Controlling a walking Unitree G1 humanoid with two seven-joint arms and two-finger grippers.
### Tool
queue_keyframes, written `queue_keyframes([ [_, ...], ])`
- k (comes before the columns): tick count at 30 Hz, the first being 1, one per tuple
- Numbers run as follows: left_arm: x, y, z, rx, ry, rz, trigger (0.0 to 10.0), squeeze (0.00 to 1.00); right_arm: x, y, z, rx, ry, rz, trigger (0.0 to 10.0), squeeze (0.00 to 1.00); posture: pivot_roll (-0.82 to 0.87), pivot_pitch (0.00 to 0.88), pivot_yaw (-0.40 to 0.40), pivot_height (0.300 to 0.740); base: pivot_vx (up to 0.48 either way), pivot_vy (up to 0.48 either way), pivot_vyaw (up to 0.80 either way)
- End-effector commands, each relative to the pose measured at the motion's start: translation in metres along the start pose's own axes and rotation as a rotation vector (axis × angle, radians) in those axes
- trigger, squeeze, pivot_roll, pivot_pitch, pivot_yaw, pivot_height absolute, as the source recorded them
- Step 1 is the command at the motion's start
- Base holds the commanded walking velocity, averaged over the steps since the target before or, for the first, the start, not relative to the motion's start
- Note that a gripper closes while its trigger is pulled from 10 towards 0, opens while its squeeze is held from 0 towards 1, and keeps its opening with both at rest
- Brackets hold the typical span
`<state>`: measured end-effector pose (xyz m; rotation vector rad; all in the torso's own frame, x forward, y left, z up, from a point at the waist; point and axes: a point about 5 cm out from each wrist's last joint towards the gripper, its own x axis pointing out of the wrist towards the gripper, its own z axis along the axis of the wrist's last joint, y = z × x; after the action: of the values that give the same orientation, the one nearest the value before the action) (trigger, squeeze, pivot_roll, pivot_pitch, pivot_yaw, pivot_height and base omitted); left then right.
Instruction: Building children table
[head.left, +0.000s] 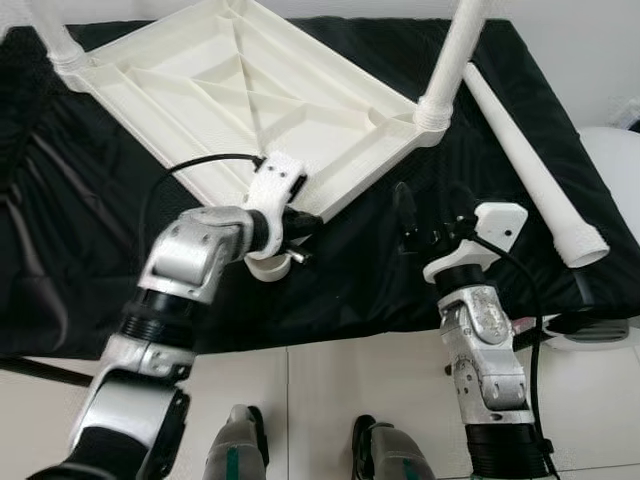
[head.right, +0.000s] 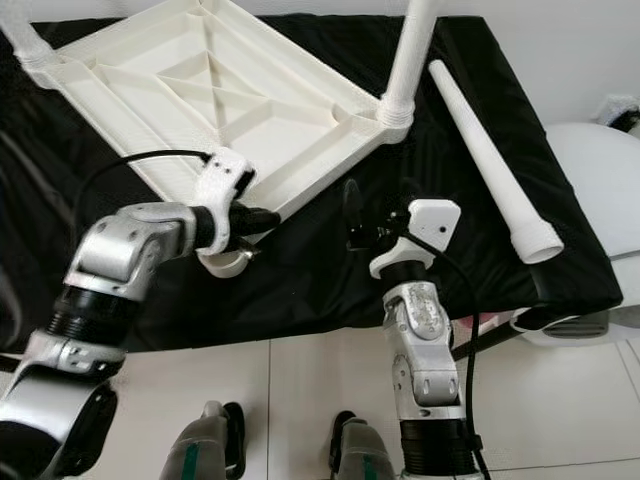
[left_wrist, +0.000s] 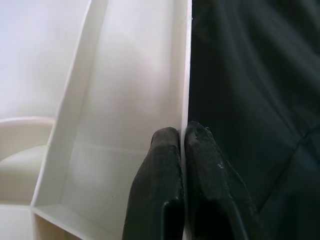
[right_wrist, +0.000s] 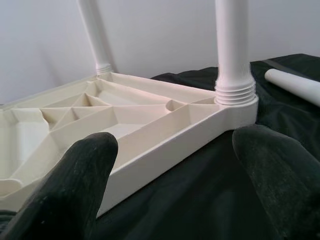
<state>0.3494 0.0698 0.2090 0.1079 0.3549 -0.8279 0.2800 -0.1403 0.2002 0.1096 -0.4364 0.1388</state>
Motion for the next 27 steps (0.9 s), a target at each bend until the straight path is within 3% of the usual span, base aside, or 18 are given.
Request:
queue_keyframes([
  [1, 0.005, 0.021, -0.010, -0.039, 0.041, 0.374, 10.0, 0.00, -0.002, 0.003, 0.000, 0.001, 0.004, -0.001, 10.0, 0.00, 0.09, 0.236, 0.048, 0.740, 0.000, 0.000, 0.00],
  [5, 0.019, 0.021, -0.005, -0.040, 0.038, 0.397, 10.0, 0.00, -0.004, 0.002, 0.000, -0.001, 0.001, -0.029, 10.0, 0.00, 0.08, 0.239, 0.061, 0.740, 0.000, 0.000, 0.00],
  [8, 0.019, 0.021, -0.005, -0.040, 0.038, 0.397, 10.0, 0.00, -0.004, 0.002, 0.000, -0.001, 0.001, -0.029, 10.0, 0.00, 0.08, 0.239, 0.061, 0.740, 0.000, 0.000, 0.00],
  [9, 0.028, 0.025, -0.001, -0.054, 0.037, 0.453, 10.0, 0.00, -0.007, 0.003, 0.000, 0.003, 0.002, -0.053, 10.0, 0.00, 0.08, 0.240, 0.070, 0.740, 0.000, 0.000, 0.00],
  [16, 0.034, 0.028, 0.004, -0.038, 0.026, 0.491, 10.0, 0.00, -0.010, 0.005, 0.001, 0.008, 0.002, -0.060, 10.0, 0.00, 0.07, 0.239, 0.077, 0.740, 0.000, 0.000, 0.00],
  [17, 0.034, 0.029, 0.006, -0.022, 0.018, 0.484, 10.0, 1.00, -0.011, 0.005, 0.001, 0.008, 0.004, -0.061, 10.0, 0.00, 0.08, 0.238, 0.078, 0.740, 0.000, 0.000, 0.00],
  [21, 0.034, 0.029, 0.009, -0.019, -0.003, 0.466, 10.0, 1.00, -0.011, 0.005, 0.000, 0.007, 0.004, -0.063, 10.0, 0.00, 0.08, 0.237, 0.079, 0.740, 0.000, 0.000, 0.00],
  [27, 0.027, 0.030, 0.023, 0.055, -0.061, 0.410, 10.0, 1.00, -0.011, 0.006, -0.001, 0.010, 0.005, -0.057, 10.0, 0.00, 0.08, 0.230, 0.072, 0.740, 0.000, 0.000, 0.00],
])
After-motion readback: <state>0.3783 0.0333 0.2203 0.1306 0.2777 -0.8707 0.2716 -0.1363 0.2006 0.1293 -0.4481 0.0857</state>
